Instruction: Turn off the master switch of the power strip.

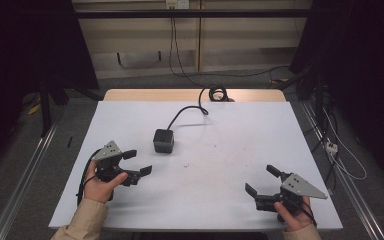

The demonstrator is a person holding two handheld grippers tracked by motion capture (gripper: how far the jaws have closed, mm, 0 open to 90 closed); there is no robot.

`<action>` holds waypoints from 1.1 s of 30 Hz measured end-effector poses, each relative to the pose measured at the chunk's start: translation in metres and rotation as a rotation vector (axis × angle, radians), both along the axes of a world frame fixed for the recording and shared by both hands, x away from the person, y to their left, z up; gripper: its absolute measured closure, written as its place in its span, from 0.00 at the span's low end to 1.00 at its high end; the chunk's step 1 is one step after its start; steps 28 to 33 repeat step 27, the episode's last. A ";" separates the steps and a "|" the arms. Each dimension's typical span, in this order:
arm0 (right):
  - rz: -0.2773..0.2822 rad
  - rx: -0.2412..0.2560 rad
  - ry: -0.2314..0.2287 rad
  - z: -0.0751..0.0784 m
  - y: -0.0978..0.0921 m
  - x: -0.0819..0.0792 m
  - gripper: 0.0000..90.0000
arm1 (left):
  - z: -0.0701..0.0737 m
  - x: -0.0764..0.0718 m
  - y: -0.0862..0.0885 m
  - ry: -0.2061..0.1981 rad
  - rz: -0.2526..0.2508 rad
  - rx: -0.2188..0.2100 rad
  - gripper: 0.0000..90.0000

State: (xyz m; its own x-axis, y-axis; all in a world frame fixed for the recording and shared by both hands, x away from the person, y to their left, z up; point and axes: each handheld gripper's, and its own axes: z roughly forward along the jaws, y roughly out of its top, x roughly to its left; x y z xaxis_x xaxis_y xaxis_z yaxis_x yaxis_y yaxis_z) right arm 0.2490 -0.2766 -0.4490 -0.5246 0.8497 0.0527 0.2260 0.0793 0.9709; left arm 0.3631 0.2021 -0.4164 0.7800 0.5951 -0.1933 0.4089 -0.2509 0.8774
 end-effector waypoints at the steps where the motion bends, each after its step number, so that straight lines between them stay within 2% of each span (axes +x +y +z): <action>1: -0.001 0.000 0.000 0.000 0.000 0.000 0.03 | -0.001 -0.002 0.002 -0.005 -0.003 0.005 0.11; 14: -0.002 -0.004 0.000 0.000 0.000 0.000 0.03 | -0.010 -0.021 0.015 -0.012 0.007 0.037 0.12; 19: -0.002 -0.003 0.000 0.000 0.000 0.000 0.03 | -0.011 -0.028 0.023 -0.020 0.024 0.020 0.12; 26: 0.000 -0.007 0.005 -0.001 0.002 0.001 0.03 | -0.012 -0.028 0.025 -0.020 0.033 0.000 0.11; 33: 0.000 -0.007 0.005 -0.001 0.002 0.001 0.03 | -0.012 -0.029 0.025 -0.022 0.032 0.002 0.11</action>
